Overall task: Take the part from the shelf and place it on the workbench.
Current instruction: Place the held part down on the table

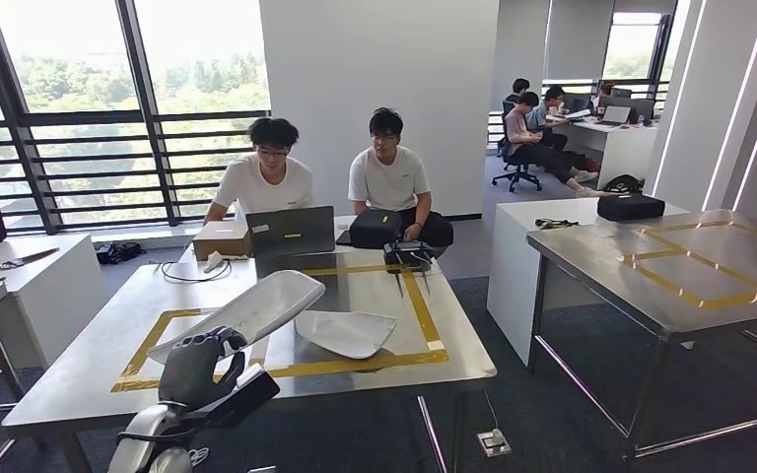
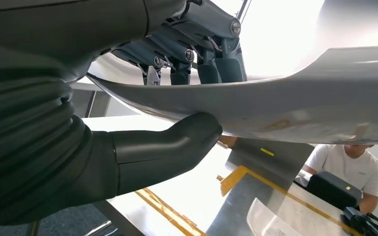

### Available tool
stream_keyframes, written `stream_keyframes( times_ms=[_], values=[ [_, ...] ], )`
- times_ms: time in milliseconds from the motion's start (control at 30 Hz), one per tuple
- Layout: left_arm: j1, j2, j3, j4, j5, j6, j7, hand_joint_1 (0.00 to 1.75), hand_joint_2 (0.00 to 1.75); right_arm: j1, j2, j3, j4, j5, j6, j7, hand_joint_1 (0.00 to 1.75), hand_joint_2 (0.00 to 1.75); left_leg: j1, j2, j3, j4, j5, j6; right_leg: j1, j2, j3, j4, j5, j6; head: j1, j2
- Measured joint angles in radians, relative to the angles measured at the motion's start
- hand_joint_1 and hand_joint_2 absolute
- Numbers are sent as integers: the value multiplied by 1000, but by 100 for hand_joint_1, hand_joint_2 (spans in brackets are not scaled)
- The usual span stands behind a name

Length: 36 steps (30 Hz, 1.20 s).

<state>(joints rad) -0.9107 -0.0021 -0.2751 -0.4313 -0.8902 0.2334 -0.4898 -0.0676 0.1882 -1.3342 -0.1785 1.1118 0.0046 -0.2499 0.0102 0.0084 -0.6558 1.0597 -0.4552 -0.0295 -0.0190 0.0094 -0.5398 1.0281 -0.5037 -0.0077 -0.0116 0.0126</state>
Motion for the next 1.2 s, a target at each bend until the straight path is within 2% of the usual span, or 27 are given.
stream_keyframes(
  times_ms=[33, 100, 167, 233, 300, 333, 367, 400, 467, 500, 533, 567, 633, 667, 733, 767, 800, 833, 867, 900, 933, 1000, 1033, 1067, 1133, 1167, 1200],
  values=[
    [0, -1, 0, 1, 0, 0, 1, 159, 175, 0, 0, 0, 0, -1, -1, 0, 0, 0, 0, 3, 8, -22, 15, 6, 1, 0, 9, 1, -8, 8, 0, 0],
    [-2, -5, 0, 1, 0, 0, 3, 159, 175, -1, 0, -1, 0, -3, -4, 1, 0, 0, -1, 1, 25, -27, 14, 24, 3, -2, 19, 10, -12, 22, 2, 0],
    [-4, -7, 0, 1, 0, 1, 5, 159, 175, -1, 1, -1, 0, -5, -5, 2, 0, 0, 0, -2, 46, -29, 19, 40, 2, -5, 3, 58, -10, 29, 3, 0],
    [-7, -10, 0, 1, 0, 2, 5, 159, 175, -2, 2, -1, 0, -7, -7, 3, 0, 0, -1, -5, 60, -29, 7, 51, 2, -6, -63, 161, -34, 32, 5, 0],
    [-7, -12, 0, 3, 0, 2, 5, 159, 175, -2, 2, -2, 0, -7, -9, 2, 0, 0, -4, -10, 73, -29, -9, 56, 5, -6, -148, 260, -86, 35, 8, 0],
    [-7, -12, 0, 5, -1, 1, 6, 159, 175, -1, 2, -2, 0, -8, -9, 2, 0, 0, -6, -12, 82, -29, -19, 56, 5, -6, -178, 276, -104, 34, 9, 0],
    [-6, -12, 0, 6, -1, 0, 7, 159, 175, -1, 3, -4, 0, -8, -10, 1, 0, 0, -8, -14, 93, -29, -29, 56, 6, -6, -193, 262, -105, 32, 10, 0],
    [-6, -12, 0, 6, -1, 0, 8, 159, 175, 0, 3, -5, 0, -8, -10, 1, 0, 0, -9, -15, 106, -29, -39, 55, 8, -6, -192, 220, -82, 27, 10, 0],
    [-7, -13, 0, 8, -2, -1, 8, 159, 175, 2, 4, -8, 0, -8, -10, 0, 0, 0, -12, -16, 132, -29, -63, 51, 16, -5, -168, 92, 24, 11, 10, 0],
    [-7, -13, 0, 10, -2, -2, 9, 159, 175, 3, 5, -9, 0, -8, -10, 0, 0, 0, -14, -17, 141, -29, -76, 47, 21, -4, -155, 45, 68, 5, 10, 0],
    [-7, -13, 0, 11, -2, -4, 10, 159, 175, 4, 5, -10, 0, -7, -10, 0, 0, 0, -15, -19, 150, -32, -87, 43, 25, -3, -143, 16, 96, -1, 10, 0],
    [-8, -13, 0, 12, -2, -6, 12, 159, 175, 5, 6, -10, 0, -6, -9, -1, 0, 0, -17, -21, 160, -30, -90, 36, 26, -1, -134, 7, 102, -4, 10, 0],
    [-14, -9, 0, 12, -1, -8, 14, 159, 175, 3, 8, -11, 0, -5, -6, -3, 0, 0, -18, -22, 164, -7, -79, 24, 22, 0, -106, -3, 91, -14, 10, 0],
    [-17, -6, 0, 12, -1, -9, 14, 159, 175, 2, 9, -11, 0, -5, -4, -4, 0, 0, -18, -22, 149, 31, -65, 18, 19, 0, -90, -8, 86, -20, 8, 0],
    [-22, 1, 0, 14, 0, -9, 13, 159, 175, -1, 10, -11, 0, -5, -2, -6, 0, 0, -16, -19, 79, 139, -62, 10, 15, 0, -60, -14, 68, -30, 6, 0],
    [-21, 4, 0, 16, 0, -9, 14, 159, 175, -1, 10, -11, 0, -4, -1, -8, 0, 0, -14, -18, 36, 191, -81, 7, 13, 0, -48, -15, 56, -32, 5, 0],
    [-18, 9, 0, 18, 1, -9, 15, 159, 175, -2, 10, -11, 0, -4, 0, -10, 0, 0, -12, -17, -4, 227, -115, 3, 13, 2, -35, -15, 44, -33, 4, 0],
    [-15, 16, 0, 21, 3, -9, 16, 159, 175, -2, 10, -11, 0, -3, 1, -12, 0, 0, -10, -16, -36, 241, -149, 1, 12, 4, -21, -15, 31, -33, 4, 0],
    [-12, 24, 0, 24, 5, -9, 17, 159, 175, -1, 10, -11, 0, -3, 2, -13, 0, 0, -9, -15, -55, 230, -169, -1, 12, 6, -6, -15, 17, -33, 4, 0],
    [-11, 33, 0, 26, 7, -9, 17, 159, 175, -1, 11, -11, 0, -2, 3, -14, 0, 0, -9, -14, -63, 196, -164, 0, 12, 8, 11, -15, 3, -32, 3, 0],
    [-10, 42, 0, 27, 9, -9, 17, 159, 175, 0, 11, -11, 0, -2, 3, -14, 0, 0, -9, -14, -62, 142, -125, 2, 12, 10, 29, -15, -11, -31, 3, 0],
    [-10, 60, 1, 31, 11, -9, 16, 159, 175, 2, 14, -12, 0, -2, 5, -14, 0, 0, -13, -12, -54, 19, 16, 10, 13, 13, 53, -14, -40, -24, 1, 0],
    [-8, 67, 1, 33, 11, -10, 16, 159, 175, 2, 15, -12, 0, -3, 5, -13, 0, 0, -16, -11, -48, -21, 70, 16, 15, 14, 61, -15, -55, -19, 1, -1],
    [-7, 72, 2, 34, 11, -10, 18, 159, 175, 1, 16, -12, 0, -3, 5, -12, 0, 0, -18, -11, -45, -43, 98, 22, 16, 15, 70, -13, -63, -13, 1, -1],
    [-6, 82, 3, 33, 11, -11, 20, 159, 175, -1, 16, -12, 0, -5, 5, -11, 0, 0, -16, -14, -26, -49, 90, 35, 19, 13, 73, 10, -58, -2, 2, -1],
    [-6, 87, 4, 32, 11, -11, 20, 159, 175, -2, 16, -12, 0, -5, 6, -11, 0, 0, -13, -15, -13, -52, 83, 41, 19, 10, 60, 46, -42, 2, 3, -1],
    [-6, 93, 5, 31, 11, -11, 20, 159, 175, -3, 16, -12, 0, -5, 6, -11, 0, 0, -11, -14, 1, -52, 73, 47, 19, 7, 30, 97, -32, 6, 4, -1]
  ],
)
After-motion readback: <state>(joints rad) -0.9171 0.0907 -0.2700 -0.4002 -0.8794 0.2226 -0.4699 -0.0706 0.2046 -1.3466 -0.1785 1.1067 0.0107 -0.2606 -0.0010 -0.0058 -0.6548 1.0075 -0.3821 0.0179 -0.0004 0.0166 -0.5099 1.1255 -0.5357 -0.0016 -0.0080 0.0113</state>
